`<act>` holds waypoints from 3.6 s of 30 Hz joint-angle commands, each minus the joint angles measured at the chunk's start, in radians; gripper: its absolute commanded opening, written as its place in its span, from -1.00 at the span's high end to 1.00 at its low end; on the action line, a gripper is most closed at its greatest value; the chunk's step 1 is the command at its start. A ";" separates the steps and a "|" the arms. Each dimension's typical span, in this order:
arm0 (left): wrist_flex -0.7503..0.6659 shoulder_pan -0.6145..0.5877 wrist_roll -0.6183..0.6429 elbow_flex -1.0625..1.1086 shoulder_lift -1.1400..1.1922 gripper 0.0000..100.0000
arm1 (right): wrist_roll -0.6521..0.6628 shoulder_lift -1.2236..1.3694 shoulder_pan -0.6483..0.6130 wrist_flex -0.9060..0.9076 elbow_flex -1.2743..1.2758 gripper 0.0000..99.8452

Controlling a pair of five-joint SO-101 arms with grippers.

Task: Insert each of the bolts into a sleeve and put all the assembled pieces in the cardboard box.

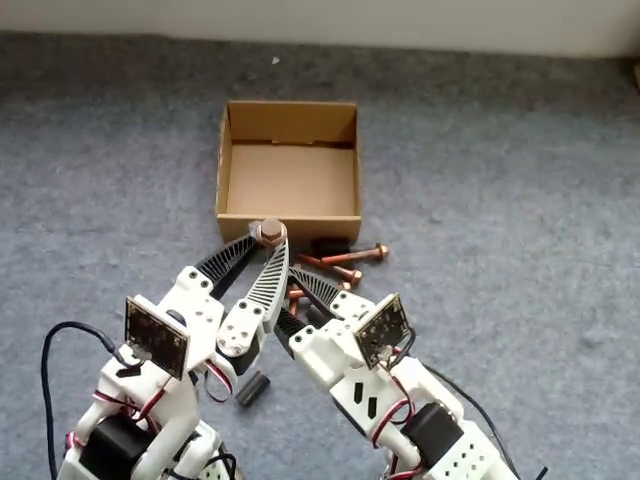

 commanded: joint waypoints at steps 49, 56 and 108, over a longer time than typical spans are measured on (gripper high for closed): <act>0.256 -0.687 -0.284 0.441 0.008 0.97 | -0.084 1.566 0.378 -0.271 -1.052 0.99; 0.258 -0.688 -0.334 0.444 0.008 0.97 | -0.087 1.692 0.374 -0.019 -1.234 0.72; 0.261 -0.688 -0.338 0.444 0.008 0.97 | 0.152 1.802 0.142 0.725 -1.106 0.72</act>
